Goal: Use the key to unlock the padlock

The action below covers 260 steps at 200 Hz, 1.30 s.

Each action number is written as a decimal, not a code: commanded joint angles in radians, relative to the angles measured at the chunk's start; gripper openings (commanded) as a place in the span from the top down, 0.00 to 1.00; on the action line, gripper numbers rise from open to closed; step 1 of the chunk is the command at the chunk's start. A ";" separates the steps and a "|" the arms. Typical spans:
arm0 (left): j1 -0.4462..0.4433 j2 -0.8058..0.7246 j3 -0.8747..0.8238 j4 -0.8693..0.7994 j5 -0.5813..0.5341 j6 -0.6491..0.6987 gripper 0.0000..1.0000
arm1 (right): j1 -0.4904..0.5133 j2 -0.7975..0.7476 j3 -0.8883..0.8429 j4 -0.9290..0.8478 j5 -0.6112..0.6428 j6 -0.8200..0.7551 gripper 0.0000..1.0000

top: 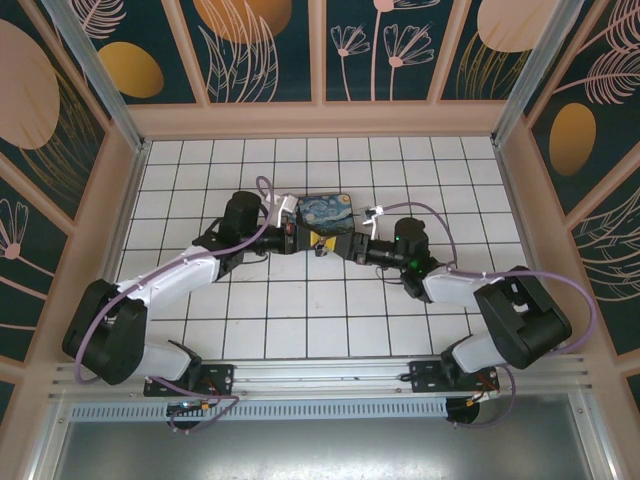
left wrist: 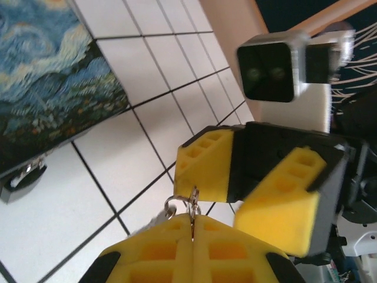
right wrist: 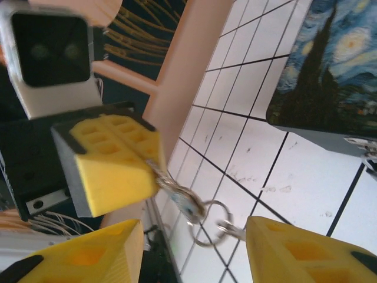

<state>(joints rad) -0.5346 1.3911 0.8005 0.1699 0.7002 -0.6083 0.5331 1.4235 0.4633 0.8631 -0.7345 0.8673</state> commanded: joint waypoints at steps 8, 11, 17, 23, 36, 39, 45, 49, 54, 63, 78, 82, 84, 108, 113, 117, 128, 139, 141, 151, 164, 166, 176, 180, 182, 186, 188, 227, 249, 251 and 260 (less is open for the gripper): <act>0.008 -0.065 -0.011 0.148 0.056 0.150 1.00 | -0.017 -0.072 -0.004 -0.037 -0.013 0.182 0.50; 0.007 -0.073 -0.013 0.155 0.056 0.162 1.00 | -0.021 -0.081 -0.006 -0.051 -0.009 0.201 0.50; 0.008 -0.079 -0.014 0.166 0.057 0.195 1.00 | -0.030 -0.093 -0.008 -0.074 0.000 0.241 0.51; 0.008 -0.080 -0.007 0.168 0.068 0.230 1.00 | -0.042 -0.110 -0.008 -0.104 0.008 0.285 0.52; 0.008 -0.057 0.025 0.161 0.099 0.291 1.00 | -0.063 -0.149 -0.008 -0.126 0.024 0.358 0.53; 0.008 -0.048 0.035 0.154 0.104 0.302 1.00 | -0.065 -0.156 -0.007 -0.130 0.030 0.368 0.53; 0.005 -0.031 0.055 0.141 0.114 0.322 1.00 | -0.072 -0.177 -0.001 -0.148 0.048 0.395 0.53; 0.003 -0.020 0.067 0.137 0.122 0.332 1.00 | -0.076 -0.189 0.006 -0.164 0.056 0.410 0.53; 0.000 -0.007 0.078 0.136 0.133 0.344 1.00 | -0.080 -0.200 0.013 -0.177 0.065 0.421 0.54; -0.005 0.012 0.093 0.138 0.134 0.353 1.00 | -0.084 -0.228 0.033 -0.206 0.087 0.426 0.54; -0.006 0.035 0.111 0.147 0.141 0.342 1.00 | -0.084 -0.252 0.064 -0.240 0.099 0.392 0.55; -0.005 0.036 0.110 0.154 0.148 0.339 1.00 | -0.086 -0.255 0.067 -0.246 0.097 0.384 0.55; -0.006 0.035 0.108 0.160 0.152 0.337 1.00 | -0.088 -0.255 0.069 -0.250 0.095 0.380 0.56; -0.008 0.010 0.080 0.208 0.181 0.352 1.00 | -0.116 -0.240 0.034 -0.194 0.049 0.415 0.60; -0.011 0.007 0.080 0.201 0.184 0.372 1.00 | -0.117 -0.234 0.020 -0.149 0.040 0.449 0.60; -0.012 0.007 0.081 0.192 0.185 0.392 1.00 | -0.117 -0.229 0.009 -0.112 0.034 0.485 0.60; -0.021 0.009 0.079 0.188 0.198 0.450 1.00 | -0.112 -0.222 0.000 -0.069 0.033 0.545 0.59; -0.033 0.023 0.079 0.201 0.215 0.492 1.00 | -0.101 -0.224 0.010 -0.091 0.045 0.568 0.56; -0.035 0.027 0.083 0.201 0.220 0.500 1.00 | -0.100 -0.225 0.013 -0.097 0.048 0.573 0.56; -0.046 0.045 0.108 0.163 0.234 0.558 1.00 | -0.097 -0.232 0.024 -0.122 0.057 0.596 0.56; -0.057 0.062 0.137 0.116 0.225 0.624 1.00 | -0.096 -0.244 0.040 -0.141 0.060 0.609 0.55; -0.057 0.063 0.141 0.111 0.223 0.630 1.00 | -0.096 -0.246 0.044 -0.149 0.060 0.607 0.55; -0.058 0.065 0.153 0.090 0.229 0.666 1.00 | -0.092 -0.256 0.055 -0.184 0.066 0.607 0.55; -0.059 0.065 0.158 0.081 0.228 0.679 1.00 | -0.091 -0.259 0.054 -0.188 0.068 0.612 0.55; -0.059 0.065 0.159 0.076 0.226 0.684 1.00 | -0.091 -0.261 0.052 -0.188 0.069 0.615 0.55; -0.059 0.065 0.162 0.069 0.224 0.694 1.00 | -0.093 -0.263 0.049 -0.187 0.069 0.620 0.56; -0.058 0.065 0.164 0.065 0.222 0.700 1.00 | -0.093 -0.264 0.047 -0.185 0.069 0.624 0.56; -0.059 0.074 0.164 0.032 0.183 0.742 1.00 | -0.084 -0.298 0.019 -0.203 0.077 0.630 0.57; -0.059 0.085 0.163 0.029 0.190 0.750 1.00 | -0.068 -0.299 0.027 -0.209 0.081 0.605 0.58; -0.058 0.086 0.163 0.031 0.192 0.746 1.00 | -0.066 -0.297 0.029 -0.211 0.080 0.602 0.59; -0.058 0.086 0.161 0.039 0.197 0.741 1.00 | -0.059 -0.292 0.035 -0.202 0.081 0.599 0.61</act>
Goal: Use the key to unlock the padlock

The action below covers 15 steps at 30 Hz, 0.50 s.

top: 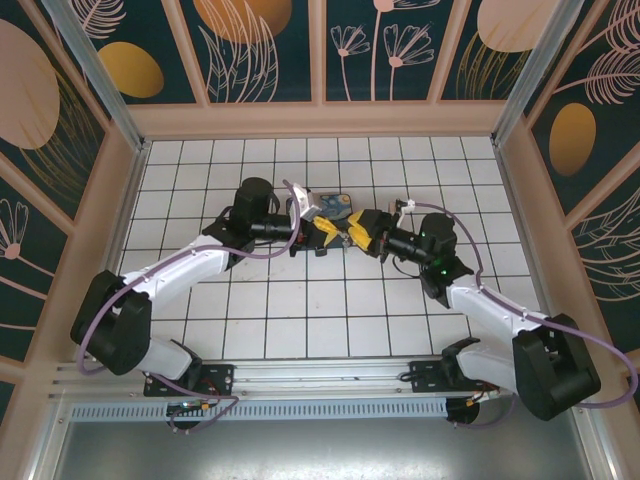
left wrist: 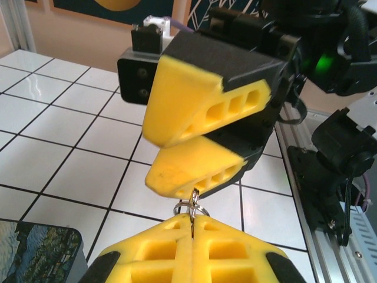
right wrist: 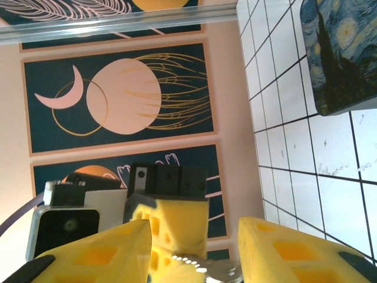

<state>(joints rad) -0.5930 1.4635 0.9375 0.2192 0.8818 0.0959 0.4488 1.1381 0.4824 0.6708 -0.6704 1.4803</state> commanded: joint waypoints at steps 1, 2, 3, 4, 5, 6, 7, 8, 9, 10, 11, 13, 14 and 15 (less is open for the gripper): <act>0.001 0.014 0.024 -0.009 0.015 0.036 1.00 | 0.026 -0.005 0.016 -0.007 0.016 -0.014 0.62; 0.001 0.011 0.022 -0.004 0.011 0.034 1.00 | 0.031 0.000 0.017 0.008 0.011 -0.016 0.63; -0.001 0.008 0.017 0.003 0.004 0.032 1.00 | 0.034 0.004 0.020 0.011 0.004 -0.019 0.64; -0.001 0.007 0.012 0.008 -0.002 0.031 1.00 | 0.036 0.006 0.020 0.006 0.002 -0.022 0.64; 0.001 0.005 0.012 0.011 -0.005 0.029 1.00 | 0.036 0.003 0.017 -0.002 0.004 -0.029 0.64; 0.003 0.007 0.010 0.016 -0.005 0.025 1.00 | 0.036 -0.002 0.011 -0.017 0.008 -0.036 0.64; 0.004 0.007 0.012 0.019 -0.005 0.022 1.00 | 0.035 -0.009 0.002 -0.027 0.014 -0.040 0.64; 0.006 0.009 0.013 0.018 -0.003 0.018 1.00 | 0.033 -0.016 -0.003 -0.036 0.020 -0.045 0.64; 0.006 0.011 0.014 0.021 0.000 0.014 1.00 | 0.034 -0.022 -0.008 -0.046 0.025 -0.053 0.63; 0.006 0.013 0.014 0.022 -0.002 0.010 1.00 | 0.033 -0.022 -0.011 -0.046 0.025 -0.054 0.63; 0.006 0.016 0.015 0.022 -0.003 0.005 1.00 | 0.034 -0.022 -0.013 -0.037 0.021 -0.054 0.63; 0.009 0.020 0.014 0.026 0.005 -0.005 1.00 | 0.039 -0.018 -0.011 -0.029 0.016 -0.063 0.62; 0.012 0.021 0.011 0.040 0.005 -0.018 1.00 | 0.040 -0.019 -0.008 -0.038 0.014 -0.079 0.62; 0.016 0.023 0.006 0.057 0.013 -0.036 1.00 | 0.040 -0.021 -0.008 -0.040 0.017 -0.092 0.62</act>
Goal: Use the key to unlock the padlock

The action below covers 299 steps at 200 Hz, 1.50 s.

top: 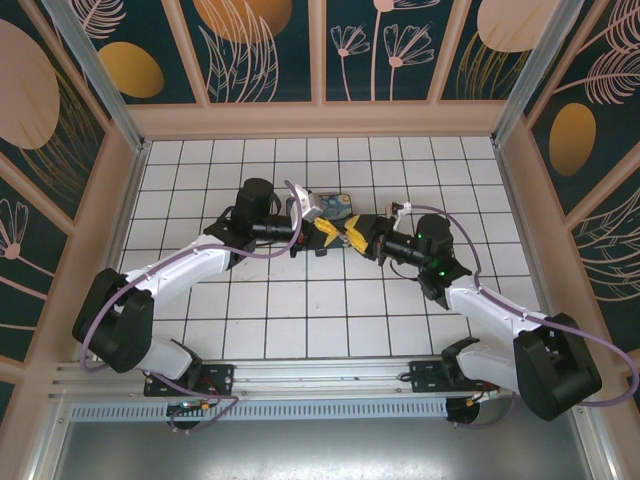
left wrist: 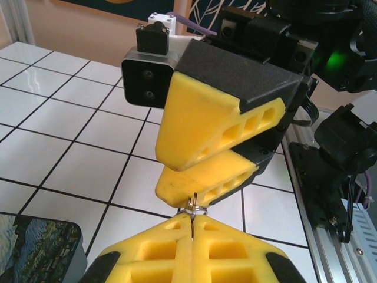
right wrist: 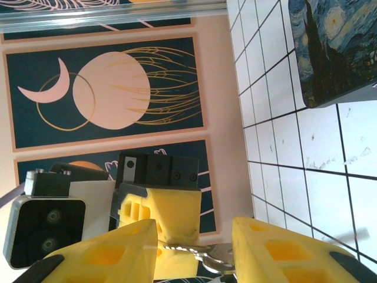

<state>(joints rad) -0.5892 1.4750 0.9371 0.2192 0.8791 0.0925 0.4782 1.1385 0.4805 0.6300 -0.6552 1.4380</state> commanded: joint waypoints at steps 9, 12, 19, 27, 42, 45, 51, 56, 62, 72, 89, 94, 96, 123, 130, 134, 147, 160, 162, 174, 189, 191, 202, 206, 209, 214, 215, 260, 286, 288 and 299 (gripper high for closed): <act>0.022 0.019 0.008 0.086 0.030 -0.088 1.00 | 0.011 -0.022 -0.006 0.010 -0.008 -0.085 0.62; 0.023 0.023 0.010 0.089 0.030 -0.099 1.00 | 0.011 -0.020 -0.005 0.011 -0.012 -0.091 0.62; 0.025 0.032 0.016 0.098 0.025 -0.135 1.00 | 0.013 -0.018 -0.002 0.012 -0.017 -0.113 0.62; 0.028 0.047 0.024 0.104 0.038 -0.177 1.00 | 0.014 -0.016 0.000 0.016 -0.025 -0.139 0.63; 0.029 0.068 0.021 0.133 0.065 -0.252 1.00 | 0.014 -0.015 0.006 0.010 -0.031 -0.189 0.64; 0.028 0.069 0.017 0.138 0.068 -0.264 1.00 | 0.014 -0.016 0.007 0.010 -0.031 -0.199 0.64; 0.028 0.068 0.008 0.144 0.068 -0.281 1.00 | 0.014 -0.016 0.007 0.009 -0.031 -0.216 0.64; 0.028 0.065 -0.002 0.160 0.063 -0.303 1.00 | 0.016 -0.014 0.008 0.012 -0.031 -0.229 0.64; 0.028 0.060 -0.014 0.178 0.066 -0.323 1.00 | 0.016 -0.007 0.012 0.011 -0.033 -0.244 0.63; 0.028 0.050 -0.032 0.220 0.075 -0.365 1.00 | 0.016 0.007 0.019 0.008 -0.038 -0.267 0.63; 0.028 0.043 -0.042 0.248 0.079 -0.406 1.00 | 0.016 0.037 0.029 0.030 -0.060 -0.291 0.64; 0.028 0.043 -0.043 0.249 0.079 -0.414 1.00 | 0.016 0.042 0.033 0.033 -0.063 -0.300 0.64; 0.028 0.042 -0.044 0.251 0.081 -0.418 1.00 | 0.016 0.045 0.035 0.033 -0.064 -0.305 0.64; 0.028 0.038 -0.050 0.271 0.087 -0.455 1.00 | 0.015 0.052 0.050 0.014 -0.065 -0.355 0.66; 0.028 0.035 -0.050 0.266 0.084 -0.455 1.00 | 0.014 0.052 0.049 0.016 -0.067 -0.362 0.69; 0.028 0.033 -0.050 0.263 0.083 -0.456 1.00 | 0.014 0.051 0.047 0.017 -0.067 -0.364 0.70; 0.028 0.031 -0.046 0.251 0.074 -0.452 1.00 | 0.013 0.046 0.037 0.030 -0.067 -0.362 0.74; 0.028 0.038 -0.041 0.238 0.071 -0.452 1.00 | 0.011 0.037 0.022 0.048 -0.065 -0.357 0.77; 0.028 0.039 -0.040 0.238 0.071 -0.452 1.00 | 0.010 0.034 0.019 0.051 -0.063 -0.354 0.77; 0.028 0.045 -0.046 0.245 0.073 -0.459 1.00 | 0.008 0.028 0.007 0.062 -0.060 -0.350 0.80; 0.028 0.050 -0.054 0.256 0.069 -0.470 1.00 | 0.008 0.019 -0.004 0.070 -0.054 -0.350 0.84; 0.028 0.050 -0.056 0.258 0.070 -0.471 1.00 | 0.008 0.019 -0.005 0.072 -0.054 -0.350 0.85; 0.028 0.051 -0.063 0.272 0.072 -0.481 1.00 | 0.008 0.014 -0.008 0.074 -0.054 -0.351 0.88; 0.028 0.052 -0.065 0.274 0.071 -0.485 1.00 | 0.008 0.011 -0.009 0.075 -0.054 -0.353 0.90; 0.028 0.052 -0.067 0.275 0.071 -0.486 1.00 | 0.008 0.008 -0.010 0.074 -0.053 -0.356 0.91; 0.028 0.050 -0.070 0.276 0.068 -0.488 1.00 | 0.008 0.004 -0.012 0.070 -0.050 -0.359 0.92; 0.028 0.050 -0.070 0.276 0.067 -0.489 1.00 | 0.008 0.004 -0.012 0.070 -0.050 -0.359 0.92; 0.035 0.047 -0.091 0.272 0.011 -0.527 0.89 | 0.008 -0.015 -0.026 0.031 -0.027 -0.381 0.99; 0.050 0.034 -0.121 0.350 0.006 -0.598 0.54 | 0.007 -0.025 -0.031 0.000 -0.011 -0.396 0.99; 0.053 0.034 -0.124 0.358 0.007 -0.605 0.54 | 0.007 -0.025 -0.030 -0.003 -0.010 -0.398 0.99; 0.064 0.027 -0.136 0.390 0.013 -0.642 0.51 | 0.007 -0.030 -0.032 -0.016 -0.003 -0.406 0.99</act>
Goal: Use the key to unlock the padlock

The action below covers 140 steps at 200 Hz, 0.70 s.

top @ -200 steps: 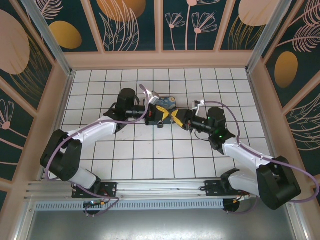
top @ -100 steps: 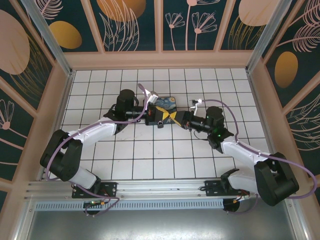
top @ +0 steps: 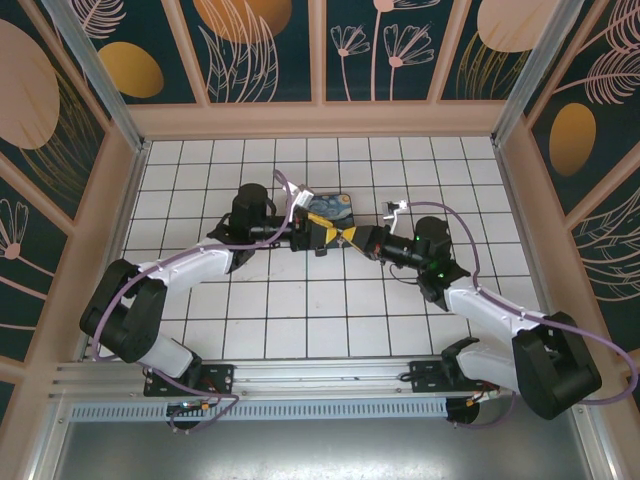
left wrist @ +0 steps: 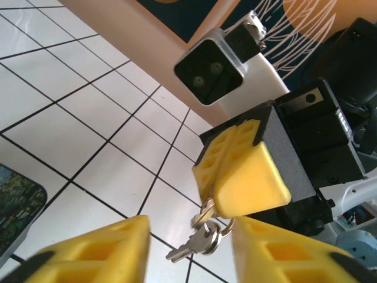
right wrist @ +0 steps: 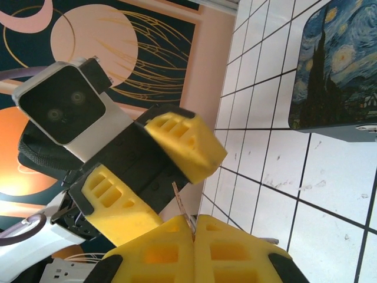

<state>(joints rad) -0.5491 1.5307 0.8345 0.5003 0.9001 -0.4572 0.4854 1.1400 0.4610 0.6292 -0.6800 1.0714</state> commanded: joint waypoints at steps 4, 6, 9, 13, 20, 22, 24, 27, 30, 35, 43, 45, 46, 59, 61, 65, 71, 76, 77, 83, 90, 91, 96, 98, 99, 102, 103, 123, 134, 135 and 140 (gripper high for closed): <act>0.026 -0.029 -0.035 0.116 -0.004 -0.103 0.50 | -0.001 -0.032 -0.013 -0.015 0.023 -0.039 0.99; 0.027 -0.029 -0.036 0.118 -0.002 -0.106 0.50 | -0.001 -0.031 -0.013 -0.015 0.023 -0.039 0.99; 0.028 -0.030 -0.036 0.119 0.000 -0.109 0.50 | -0.001 -0.032 -0.013 -0.016 0.023 -0.039 0.99; 0.028 -0.029 -0.035 0.114 0.002 -0.110 0.49 | -0.001 -0.032 -0.013 -0.017 0.023 -0.042 0.99; 0.028 -0.028 -0.029 0.106 0.007 -0.111 0.48 | 0.001 -0.029 -0.009 -0.017 0.022 -0.043 0.99; 0.028 -0.027 -0.029 0.106 0.010 -0.113 0.48 | 0.001 -0.027 -0.009 -0.017 0.022 -0.044 0.99; 0.029 -0.026 -0.028 0.107 0.012 -0.116 0.47 | 0.001 -0.027 -0.007 -0.017 0.022 -0.044 1.00; 0.029 -0.024 -0.028 0.112 0.015 -0.121 0.47 | 0.002 -0.026 -0.006 -0.018 0.022 -0.045 1.00; 0.028 -0.023 -0.029 0.116 0.018 -0.127 0.47 | 0.004 -0.024 -0.007 -0.019 0.023 -0.044 1.00; 0.027 -0.019 -0.029 0.125 0.021 -0.136 0.46 | 0.005 -0.024 -0.006 -0.022 0.026 -0.047 1.00; 0.026 -0.013 -0.031 0.150 0.030 -0.159 0.46 | 0.007 -0.021 -0.004 -0.026 0.029 -0.049 1.00; 0.026 -0.011 -0.032 0.157 0.033 -0.164 0.45 | 0.008 -0.020 -0.004 -0.025 0.029 -0.049 1.00; 0.027 -0.010 -0.032 0.160 0.034 -0.166 0.45 | 0.008 -0.020 -0.004 -0.025 0.030 -0.049 0.99; 0.017 -0.001 -0.022 0.159 0.039 -0.170 0.45 | 0.010 -0.015 -0.003 -0.026 0.032 -0.051 1.00; 0.014 0.000 -0.021 0.156 0.039 -0.168 0.45 | 0.011 -0.014 -0.002 -0.025 0.033 -0.051 1.00; 0.008 0.002 -0.016 0.150 0.038 -0.163 0.46 | 0.012 -0.014 -0.001 -0.026 0.033 -0.051 1.00; 0.000 0.006 -0.010 0.137 0.035 -0.153 0.46 | 0.013 -0.012 0.001 -0.025 0.034 -0.051 1.00; -0.008 0.011 -0.003 0.127 0.035 -0.145 0.47 | 0.014 -0.011 0.002 -0.024 0.034 -0.051 1.00; -0.009 0.012 -0.001 0.124 0.035 -0.144 0.47 | 0.014 -0.010 0.002 -0.024 0.034 -0.051 1.00; -0.017 0.017 0.007 0.113 0.035 -0.136 0.47 | 0.016 -0.006 0.005 -0.024 0.035 -0.052 1.00; -0.023 0.023 0.013 0.104 0.031 -0.131 0.48 | 0.018 -0.004 0.010 -0.025 0.033 -0.054 1.00; -0.024 0.024 0.013 0.103 0.030 -0.132 0.48 | 0.019 -0.003 0.011 -0.026 0.033 -0.054 1.00; -0.025 0.030 0.018 0.098 0.028 -0.129 0.49 | 0.021 -0.001 0.014 -0.027 0.033 -0.056 1.00; -0.025 0.031 0.018 0.097 0.026 -0.129 0.49 | 0.022 0.001 0.015 -0.027 0.033 -0.056 1.00; -0.026 0.032 0.019 0.097 0.026 -0.129 0.49 | 0.022 0.001 0.016 -0.027 0.033 -0.056 1.00; -0.026 0.034 0.020 0.095 0.025 -0.129 0.49 | 0.022 0.002 0.017 -0.027 0.031 -0.056 1.00; -0.026 0.035 0.021 0.094 0.024 -0.129 0.49 | 0.022 0.002 0.018 -0.027 0.031 -0.056 1.00; -0.026 0.042 0.027 0.084 0.019 -0.122 0.52 | 0.028 0.010 0.024 -0.028 0.029 -0.058 1.00; -0.026 0.042 0.028 0.086 0.021 -0.121 0.56 | 0.031 0.014 0.025 -0.031 0.030 -0.062 1.00; -0.026 0.042 0.028 0.086 0.022 -0.121 0.57 | 0.031 0.014 0.025 -0.031 0.029 -0.062 1.00; -0.025 0.042 0.028 0.087 0.023 -0.122 0.60 | 0.032 0.014 0.025 -0.032 0.030 -0.062 1.00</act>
<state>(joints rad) -0.5762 1.5631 0.8326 0.5900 0.9115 -0.5930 0.5060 1.1473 0.4599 0.5930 -0.6556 1.0431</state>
